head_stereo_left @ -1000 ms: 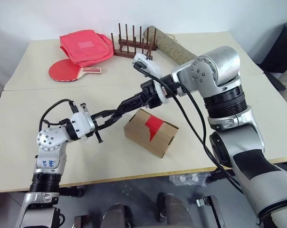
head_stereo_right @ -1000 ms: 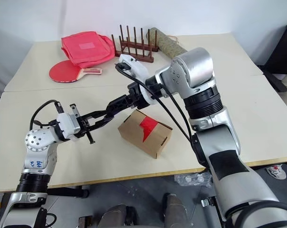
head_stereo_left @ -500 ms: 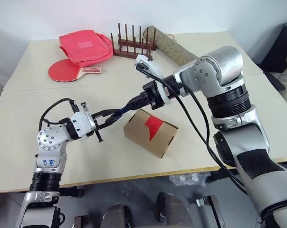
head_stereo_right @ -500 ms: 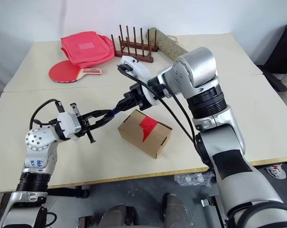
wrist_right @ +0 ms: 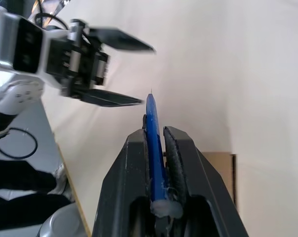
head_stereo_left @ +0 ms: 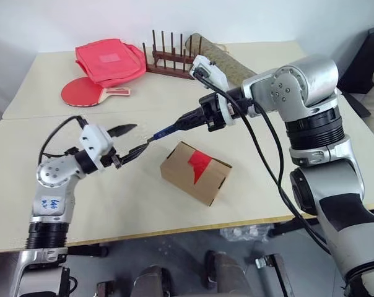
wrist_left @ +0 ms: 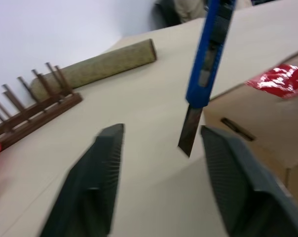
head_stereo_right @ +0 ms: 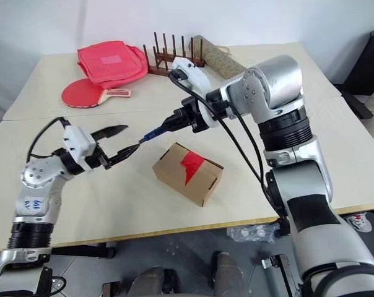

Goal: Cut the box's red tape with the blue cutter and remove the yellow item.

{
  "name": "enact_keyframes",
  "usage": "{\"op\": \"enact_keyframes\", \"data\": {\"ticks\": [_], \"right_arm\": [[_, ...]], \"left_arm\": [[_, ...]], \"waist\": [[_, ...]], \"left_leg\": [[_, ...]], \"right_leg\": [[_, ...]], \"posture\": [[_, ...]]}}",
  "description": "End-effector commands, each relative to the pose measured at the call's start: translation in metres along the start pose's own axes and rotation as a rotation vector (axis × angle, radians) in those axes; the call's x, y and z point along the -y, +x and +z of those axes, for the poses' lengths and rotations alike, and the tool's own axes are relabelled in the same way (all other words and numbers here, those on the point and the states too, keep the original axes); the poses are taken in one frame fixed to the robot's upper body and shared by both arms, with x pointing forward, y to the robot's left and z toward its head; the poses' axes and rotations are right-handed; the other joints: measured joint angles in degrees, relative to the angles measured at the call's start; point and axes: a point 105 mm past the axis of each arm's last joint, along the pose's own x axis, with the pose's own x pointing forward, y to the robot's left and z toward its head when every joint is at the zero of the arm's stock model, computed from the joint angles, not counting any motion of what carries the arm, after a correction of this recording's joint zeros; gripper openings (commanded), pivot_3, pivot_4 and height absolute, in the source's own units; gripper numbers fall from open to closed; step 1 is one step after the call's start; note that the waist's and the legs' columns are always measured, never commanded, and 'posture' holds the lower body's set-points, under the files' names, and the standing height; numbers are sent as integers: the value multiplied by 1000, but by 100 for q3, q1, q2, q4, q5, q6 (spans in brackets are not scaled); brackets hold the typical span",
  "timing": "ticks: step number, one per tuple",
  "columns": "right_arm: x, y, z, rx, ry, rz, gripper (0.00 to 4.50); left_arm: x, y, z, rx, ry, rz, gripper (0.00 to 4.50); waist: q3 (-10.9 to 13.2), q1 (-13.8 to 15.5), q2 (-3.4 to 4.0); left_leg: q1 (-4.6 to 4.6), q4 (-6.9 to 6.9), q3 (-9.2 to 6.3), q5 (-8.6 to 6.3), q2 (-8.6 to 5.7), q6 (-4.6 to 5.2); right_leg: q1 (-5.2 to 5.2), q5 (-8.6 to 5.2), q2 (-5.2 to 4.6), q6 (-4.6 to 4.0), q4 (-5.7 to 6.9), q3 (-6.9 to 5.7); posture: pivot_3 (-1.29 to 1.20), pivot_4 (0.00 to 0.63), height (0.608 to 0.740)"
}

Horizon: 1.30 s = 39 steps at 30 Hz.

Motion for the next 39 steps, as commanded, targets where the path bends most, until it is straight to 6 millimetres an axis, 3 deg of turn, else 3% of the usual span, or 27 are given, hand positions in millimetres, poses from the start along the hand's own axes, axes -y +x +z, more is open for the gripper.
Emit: {"op": "enact_keyframes", "data": {"ticks": [1,2,6,9,14,17,21,29,33,39], "right_arm": [[-8,-19,21,90,-86,-16,164],[-7,-22,22,103,-88,-24,164],[-5,-32,24,137,-99,-46,164],[-3,-46,23,198,-139,-70,164],[-11,-64,12,230,-226,-78,164],[-3,-79,0,239,-266,-171,164],[3,-88,-18,198,-408,-297,164],[7,-87,-40,139,-464,-359,164],[5,-84,-42,142,-476,-355,164],[0,-76,-44,138,-488,-328,164]], "left_arm": [[-11,-25,10,-13,-64,51,4101],[-10,-33,9,-30,-99,52,4441],[17,-48,4,-88,-249,-16,4500],[53,-36,13,-78,-340,-106,4500],[69,-5,24,-37,-372,-116,4500],[83,26,39,20,-428,-202,3987],[92,48,44,21,-448,-271,2746],[96,70,26,-118,-482,-358,130],[91,73,14,-230,-482,-330,7],[88,72,17,-274,-446,-337,7]], "waist": [[0,-1,0],[0,-7,0],[2,7,2],[5,66,-4],[5,216,-5],[5,237,-7],[5,233,-7],[6,174,-5],[7,185,-6],[8,186,-7]], "left_leg": [[1,0,0,0,0,0],[1,-1,0,0,0,0],[1,-9,-2,-2,9,0],[-3,-10,-9,-2,13,1],[-9,-2,-12,-3,1,8],[-11,0,-10,-1,-12,12],[-11,-1,-5,-1,-16,12],[2,-5,8,0,-10,10],[-2,-2,8,-1,-12,11],[-3,-2,5,-1,-11,11]], "right_leg": [[0,0,0,0,0,0],[0,0,-1,0,0,1],[-1,1,-3,3,-4,4],[0,3,-3,6,-11,4],[10,9,-5,16,-29,12],[17,12,-3,21,-46,11],[18,15,1,25,-54,11],[19,15,14,25,-52,22],[19,15,11,25,-56,24],[19,15,12,25,-57,21]], "posture": [[0,150,740],[0,150,740],[0,150,740],[0,150,740],[0,150,740],[0,150,740],[0,150,740],[0,150,740],[0,150,740],[0,150,740]]}}
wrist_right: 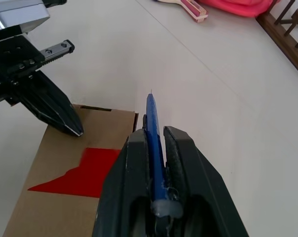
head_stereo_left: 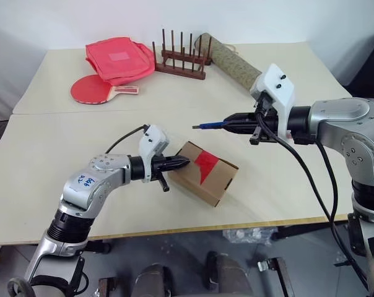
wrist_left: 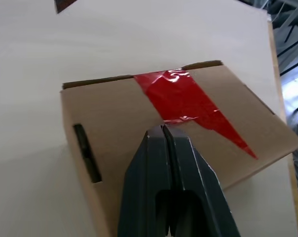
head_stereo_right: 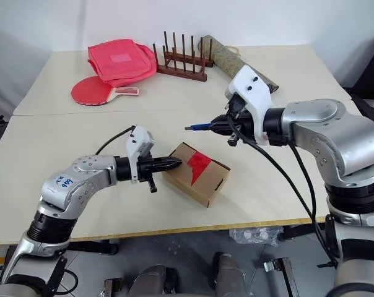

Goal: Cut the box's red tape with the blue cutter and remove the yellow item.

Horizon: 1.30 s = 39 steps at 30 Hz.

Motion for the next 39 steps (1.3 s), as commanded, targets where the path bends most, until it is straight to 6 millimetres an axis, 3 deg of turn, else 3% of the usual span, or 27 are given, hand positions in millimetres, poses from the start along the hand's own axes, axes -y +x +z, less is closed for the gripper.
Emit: {"op": "enact_keyframes", "data": {"ticks": [1,9,17,25,39], "right_arm": [[-10,2,8,24,-58,23,164],[-15,6,-8,-60,-79,53,164],[-10,12,-25,-120,-85,46,164],[-5,10,-6,-36,-73,27,164],[-3,11,-26,-92,-53,30,164]], "left_arm": [[3,-4,10,-27,54,-4,7],[7,-1,-4,-130,33,-19,7],[8,1,-1,-120,35,-28,7],[4,2,-1,-127,32,-28,7],[2,3,-1,-128,33,-30,7]], "waist": [[0,0,0],[0,14,0],[0,20,0],[0,18,0],[0,61,0]], "left_leg": [[0,0,0,0,0,0],[0,3,-1,0,-1,0],[3,8,-1,0,-1,1],[4,11,-1,1,-1,2],[3,13,-1,2,-1,3]], "right_leg": [[0,0,0,0,0,0],[0,0,-1,0,2,1],[4,0,-2,0,6,2],[5,0,-2,0,10,2],[5,0,-3,0,11,2]], "posture": [[0,150,740],[0,150,740],[0,150,740],[0,150,740],[0,150,740]]}}
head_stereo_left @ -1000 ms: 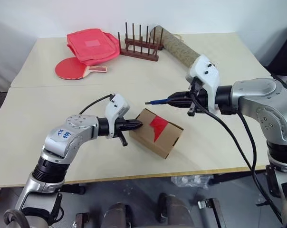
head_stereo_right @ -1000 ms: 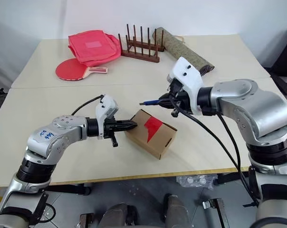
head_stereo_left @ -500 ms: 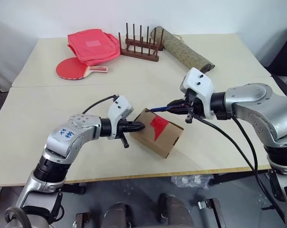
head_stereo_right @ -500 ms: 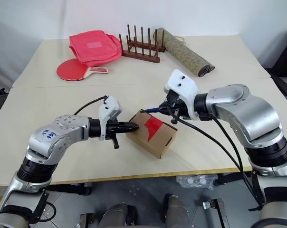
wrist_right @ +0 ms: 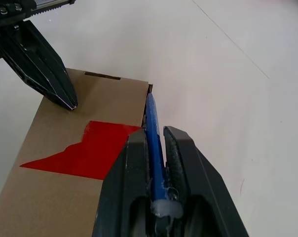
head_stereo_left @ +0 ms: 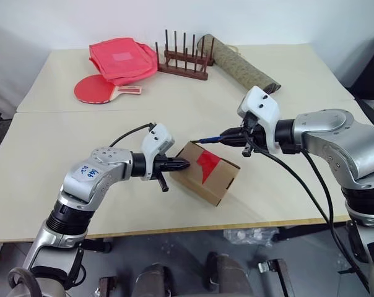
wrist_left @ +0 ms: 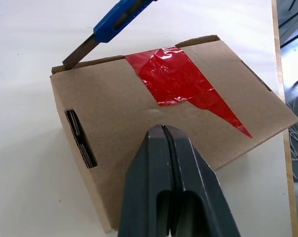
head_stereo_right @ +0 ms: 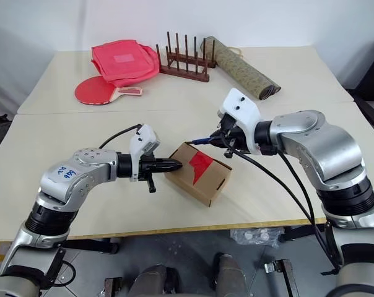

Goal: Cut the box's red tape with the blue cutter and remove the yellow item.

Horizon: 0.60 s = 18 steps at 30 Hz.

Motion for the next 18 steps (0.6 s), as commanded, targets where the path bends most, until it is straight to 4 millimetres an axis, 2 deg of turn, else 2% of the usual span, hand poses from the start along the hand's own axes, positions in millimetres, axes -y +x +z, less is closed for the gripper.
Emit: {"op": "enact_keyframes", "data": {"ticks": [1,18], "right_arm": [[1,-6,2,7,-30,-12,164],[-2,-18,-8,-154,-85,44,164]], "left_arm": [[-1,0,-2,-19,6,8,7],[-2,7,-7,-60,-17,38,7]], "waist": [[0,16,0],[0,82,0]], "left_leg": [[0,0,0,0,0,0],[3,3,0,0,0,0]], "right_leg": [[0,0,0,0,0,0],[3,0,-1,0,0,0]], "posture": [[0,150,740],[0,150,740]]}}
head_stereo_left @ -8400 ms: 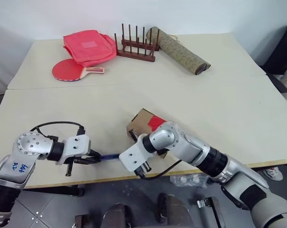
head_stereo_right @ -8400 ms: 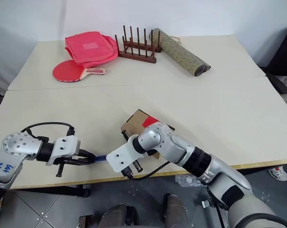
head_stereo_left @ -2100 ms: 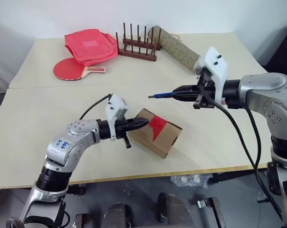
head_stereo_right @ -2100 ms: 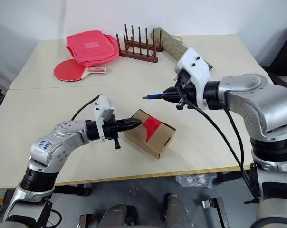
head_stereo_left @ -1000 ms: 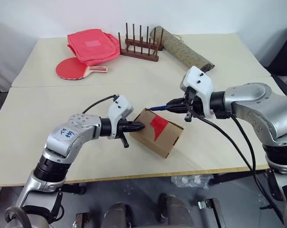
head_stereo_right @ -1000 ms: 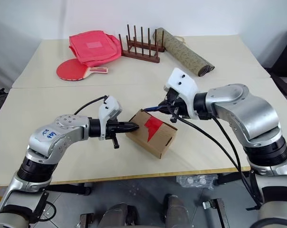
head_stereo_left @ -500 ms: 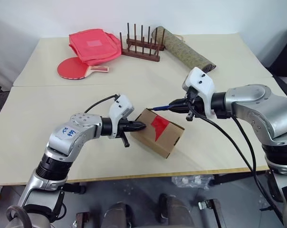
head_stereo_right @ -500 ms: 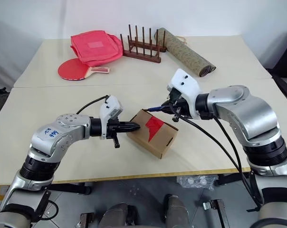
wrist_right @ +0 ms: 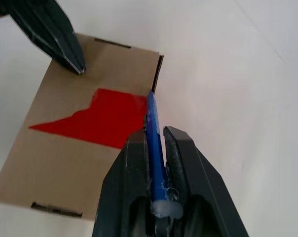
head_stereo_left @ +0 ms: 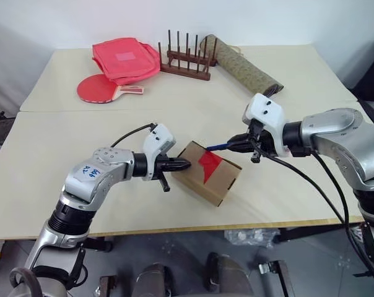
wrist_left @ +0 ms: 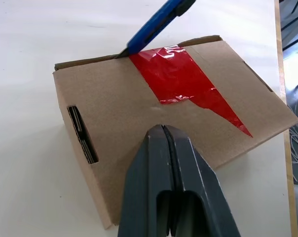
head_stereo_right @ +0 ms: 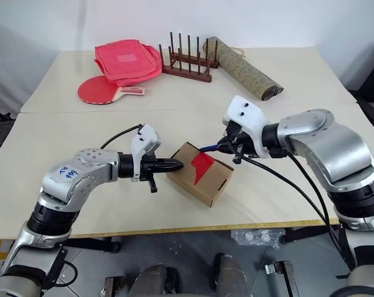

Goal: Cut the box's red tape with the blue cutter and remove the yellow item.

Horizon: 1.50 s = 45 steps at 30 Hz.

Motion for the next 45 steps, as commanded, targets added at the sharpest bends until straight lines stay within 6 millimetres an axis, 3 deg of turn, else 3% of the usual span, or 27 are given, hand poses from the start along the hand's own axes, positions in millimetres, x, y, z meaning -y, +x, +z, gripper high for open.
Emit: {"op": "enact_keyframes", "data": {"ticks": [1,27,36,40,45], "right_arm": [[-1,-6,2,-44,-30,11,164],[-6,-42,-22,-219,-62,67,164],[10,-88,7,42,39,-54,164],[24,-104,-12,89,102,-172,164],[52,-99,-84,199,282,-397,164]], "left_arm": [[-3,5,-7,-53,-8,36,7],[-8,12,-11,-67,-13,64,7],[-8,14,-13,-69,-8,51,7],[-9,15,-12,-73,-2,38,7],[-9,21,-9,-67,13,22,7]], "waist": [[0,17,0],[-2,23,-2],[-3,49,-4],[-5,49,-8],[-10,85,-17]], "left_leg": [[0,1,-1,0,-1,1],[3,7,-11,1,-3,7],[3,10,-12,3,-3,11],[10,11,-20,3,-2,11],[24,11,-26,5,-9,15]], "right_leg": [[0,0,-1,0,1,0],[8,2,-13,2,4,-4],[10,5,-17,3,4,-3],[26,6,-17,3,-3,-10],[53,10,-15,6,-11,-19]], "posture": [[0,150,740],[0,150,740],[0,150,740],[0,150,740],[0,150,740]]}}
